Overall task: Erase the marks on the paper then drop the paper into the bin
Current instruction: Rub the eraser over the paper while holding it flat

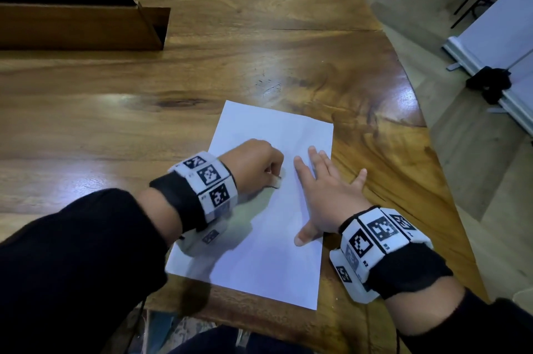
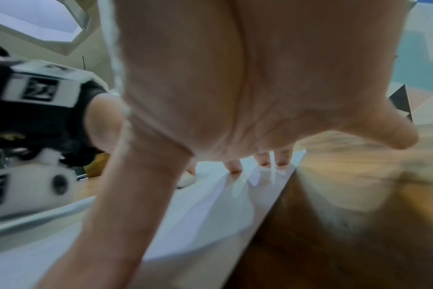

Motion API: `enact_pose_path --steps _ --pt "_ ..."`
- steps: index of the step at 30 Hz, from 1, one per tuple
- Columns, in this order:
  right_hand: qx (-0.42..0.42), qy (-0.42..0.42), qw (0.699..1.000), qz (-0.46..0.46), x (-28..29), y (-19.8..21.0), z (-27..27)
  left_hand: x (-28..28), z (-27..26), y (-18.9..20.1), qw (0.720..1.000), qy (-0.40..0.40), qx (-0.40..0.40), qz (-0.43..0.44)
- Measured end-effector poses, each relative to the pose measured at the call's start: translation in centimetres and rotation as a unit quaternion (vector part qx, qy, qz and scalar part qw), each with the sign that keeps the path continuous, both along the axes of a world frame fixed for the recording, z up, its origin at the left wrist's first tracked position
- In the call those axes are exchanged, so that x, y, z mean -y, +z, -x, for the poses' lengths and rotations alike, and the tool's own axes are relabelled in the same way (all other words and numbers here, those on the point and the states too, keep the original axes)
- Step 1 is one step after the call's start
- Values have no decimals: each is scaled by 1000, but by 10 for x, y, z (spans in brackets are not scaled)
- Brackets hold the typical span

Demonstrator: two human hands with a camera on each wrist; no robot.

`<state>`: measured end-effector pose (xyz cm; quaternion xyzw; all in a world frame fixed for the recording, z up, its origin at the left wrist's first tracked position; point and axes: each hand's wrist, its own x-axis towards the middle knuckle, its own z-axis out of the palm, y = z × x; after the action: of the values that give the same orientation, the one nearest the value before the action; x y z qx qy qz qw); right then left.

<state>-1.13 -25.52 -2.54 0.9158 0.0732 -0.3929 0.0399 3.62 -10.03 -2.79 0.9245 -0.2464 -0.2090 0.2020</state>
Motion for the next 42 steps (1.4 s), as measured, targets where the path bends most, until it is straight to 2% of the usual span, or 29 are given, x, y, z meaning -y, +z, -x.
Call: enact_pose_path --steps 2,5,9,11,14,16,20,22,24,27,28,30,33,35,37,39,41,42 --pt "-2 1 1000 1 0 0 0 -10 19 -5 1000 -12 3 15" --pt "2 3 1000 4 -1 1 0 -29 57 -10 998 -49 -39 26" --pt "5 7 1000 9 -3 2 0 -37 74 -13 998 -30 -48 35" --pt "5 3 1000 0 -5 2 1 -35 71 -11 997 -30 -62 23" --pt "13 3 1000 -4 -8 -1 5 -31 57 -3 993 -64 -93 -41" --pt "20 8 1000 6 -10 -2 6 -21 37 6 994 -65 -69 -56" --pt "10 9 1000 17 -12 -2 3 1 9 12 1000 10 -2 -3" --pt "4 5 1000 16 -11 -2 2 -2 18 5 1000 -12 2 -3" --pt "4 3 1000 11 -10 -3 2 -12 39 -3 998 -50 -30 -24" --pt "4 3 1000 7 -10 -3 3 -29 68 -13 978 -158 -61 -122" --pt "5 3 1000 7 -10 -3 3 -30 71 -13 976 -171 -82 -107" --pt "3 4 1000 10 -11 -2 3 -25 63 -9 981 -135 -123 -57" --pt "-1 3 1000 16 -12 -3 3 -18 42 5 997 -50 -58 -22" --pt "-2 4 1000 16 -11 -3 2 -16 48 -1 999 -37 -9 -12" --pt "-2 4 1000 12 -10 -4 2 -26 66 -12 999 -9 -34 2" --pt "2 6 1000 9 -9 -4 2 -40 82 -17 994 -94 -15 -48" --pt "3 7 1000 9 -9 -4 4 -44 86 -17 988 -146 -25 -47" --pt "3 7 1000 10 -9 -4 4 -41 82 -16 987 -148 -55 -31"
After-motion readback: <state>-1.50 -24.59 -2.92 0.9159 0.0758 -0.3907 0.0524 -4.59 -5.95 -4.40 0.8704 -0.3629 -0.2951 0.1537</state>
